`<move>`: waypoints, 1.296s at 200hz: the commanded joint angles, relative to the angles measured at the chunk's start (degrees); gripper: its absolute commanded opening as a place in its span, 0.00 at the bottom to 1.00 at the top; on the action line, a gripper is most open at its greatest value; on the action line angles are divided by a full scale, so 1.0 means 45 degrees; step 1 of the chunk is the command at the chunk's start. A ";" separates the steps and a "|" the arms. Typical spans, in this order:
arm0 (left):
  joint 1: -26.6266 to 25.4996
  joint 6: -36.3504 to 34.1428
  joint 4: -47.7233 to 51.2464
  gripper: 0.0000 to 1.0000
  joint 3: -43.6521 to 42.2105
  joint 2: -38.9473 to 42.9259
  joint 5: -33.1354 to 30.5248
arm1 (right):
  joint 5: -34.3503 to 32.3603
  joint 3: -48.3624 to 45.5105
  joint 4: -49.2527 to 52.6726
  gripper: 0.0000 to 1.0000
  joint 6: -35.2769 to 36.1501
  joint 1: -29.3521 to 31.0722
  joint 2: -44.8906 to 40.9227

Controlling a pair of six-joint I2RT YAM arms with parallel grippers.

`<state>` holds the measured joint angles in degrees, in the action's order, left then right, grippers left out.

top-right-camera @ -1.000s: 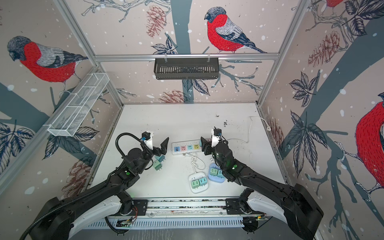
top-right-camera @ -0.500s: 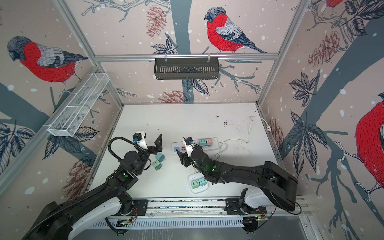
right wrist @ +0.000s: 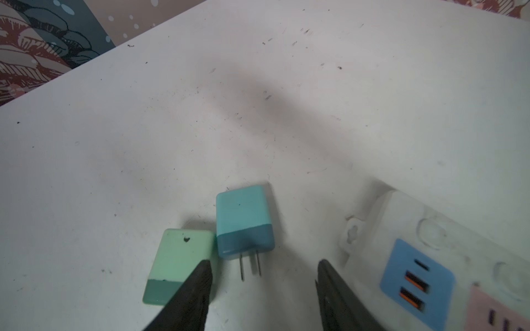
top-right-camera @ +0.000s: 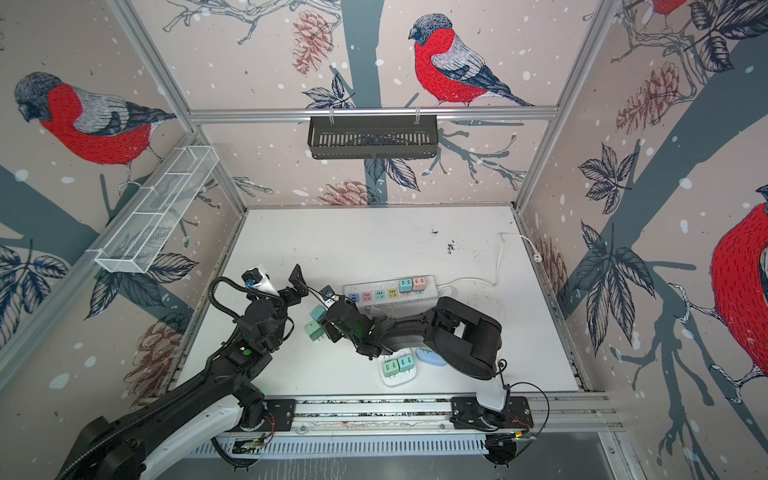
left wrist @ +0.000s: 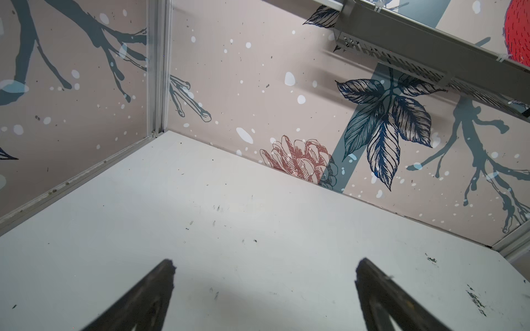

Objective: Insert the plug
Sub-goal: 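Lower the right gripper and close it on the loose teal adapter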

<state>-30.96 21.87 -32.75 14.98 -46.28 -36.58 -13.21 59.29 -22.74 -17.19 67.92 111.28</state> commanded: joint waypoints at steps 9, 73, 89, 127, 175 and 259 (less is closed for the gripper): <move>0.0005 0.0437 -0.0461 0.98 -0.0326 0.0382 -0.0527 | 0.0802 0.0719 0.0286 0.60 0.0326 -0.0015 0.0766; 0.0005 0.0420 -0.0709 0.98 -0.0582 0.0778 -0.0426 | 0.1065 0.1571 0.0853 0.59 0.0334 -0.0288 0.1764; 0.0005 0.0418 -0.0588 0.98 -0.0485 0.0677 -0.0510 | 0.1081 0.1552 0.0855 0.59 0.0324 -0.0355 0.1764; 0.0015 0.0591 -0.0244 0.98 -0.0246 0.0441 -0.0810 | 0.0896 0.1516 0.0941 0.59 0.0376 -0.0444 0.1740; 0.0005 0.0572 -0.0255 0.98 -0.0180 0.0367 -0.0722 | 0.0954 0.1520 0.0933 0.59 0.0386 -0.0470 0.1827; 0.0007 0.0439 -0.0310 0.98 -0.0145 0.0330 -0.0419 | 0.1178 0.2328 0.1147 0.61 0.0423 -0.0611 0.2756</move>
<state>-30.96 23.77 -32.95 13.89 -44.77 -38.48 -9.13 69.19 -19.88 -15.03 65.43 122.72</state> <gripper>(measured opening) 0.978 0.614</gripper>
